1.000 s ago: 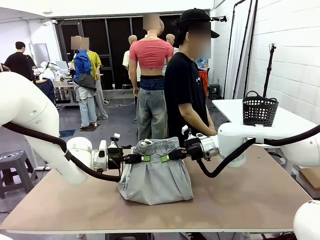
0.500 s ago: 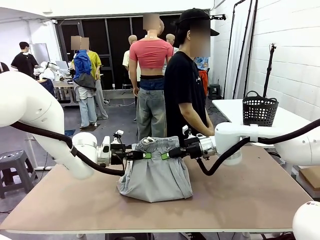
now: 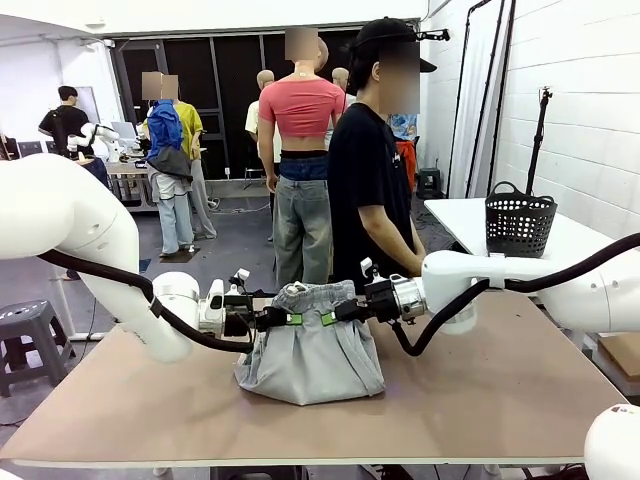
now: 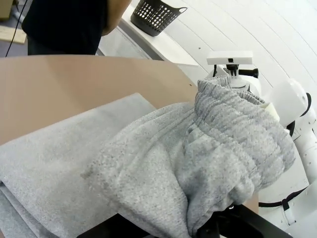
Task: Fold the training pants.
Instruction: Fold the Training pants in half.
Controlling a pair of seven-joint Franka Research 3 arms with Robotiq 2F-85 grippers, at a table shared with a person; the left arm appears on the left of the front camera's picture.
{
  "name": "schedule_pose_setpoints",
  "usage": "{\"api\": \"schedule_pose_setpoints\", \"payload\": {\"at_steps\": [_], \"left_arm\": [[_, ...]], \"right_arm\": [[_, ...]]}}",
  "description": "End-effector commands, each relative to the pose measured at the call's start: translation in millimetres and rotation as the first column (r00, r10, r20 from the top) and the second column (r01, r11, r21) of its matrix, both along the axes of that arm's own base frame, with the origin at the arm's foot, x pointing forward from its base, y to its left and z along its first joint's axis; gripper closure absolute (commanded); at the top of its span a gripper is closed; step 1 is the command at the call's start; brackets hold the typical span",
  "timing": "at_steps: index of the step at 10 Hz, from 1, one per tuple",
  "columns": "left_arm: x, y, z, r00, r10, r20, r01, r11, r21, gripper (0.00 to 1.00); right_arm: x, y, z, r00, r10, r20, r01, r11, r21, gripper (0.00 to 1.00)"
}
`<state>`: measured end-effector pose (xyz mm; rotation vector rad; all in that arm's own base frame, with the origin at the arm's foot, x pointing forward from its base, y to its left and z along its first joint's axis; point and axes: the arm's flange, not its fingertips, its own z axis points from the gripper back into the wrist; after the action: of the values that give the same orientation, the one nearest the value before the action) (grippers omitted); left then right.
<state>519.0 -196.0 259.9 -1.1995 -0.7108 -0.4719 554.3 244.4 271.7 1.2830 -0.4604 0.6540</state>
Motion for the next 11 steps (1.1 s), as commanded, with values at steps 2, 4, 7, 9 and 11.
{"api": "schedule_pose_setpoints", "payload": {"at_steps": [2,4,7,9,11], "left_arm": [[12.1,0.1,-5.4,0.996,0.009,-0.094,-0.006,0.999,0.039,1.0],[15.7,1.2,-8.2,0.994,0.013,-0.11,-0.009,0.999,0.042,1.0],[17.3,6.2,-9.2,0.992,0.056,-0.114,-0.05,0.997,0.056,0.54],[17.0,7.2,-8.7,0.991,0.073,-0.112,-0.065,0.996,0.068,0.14],[15.6,11.8,-3.9,0.991,0.085,-0.108,-0.078,0.995,0.069,0.0]], "right_arm": [[10.8,3.6,1.9,0.998,-0.025,-0.055,0.023,0.999,-0.035,1.0],[14.7,3.1,1.3,0.997,-0.04,-0.067,0.036,0.998,-0.047,1.0],[16.9,-0.6,-1.4,0.992,-0.074,-0.099,0.067,0.995,-0.075,0.61],[15.5,-6.3,2.8,0.989,-0.11,-0.102,0.099,0.99,-0.101,0.22],[14.0,-14.3,8.3,0.985,-0.142,-0.097,0.128,0.983,-0.132,0.0]]}}
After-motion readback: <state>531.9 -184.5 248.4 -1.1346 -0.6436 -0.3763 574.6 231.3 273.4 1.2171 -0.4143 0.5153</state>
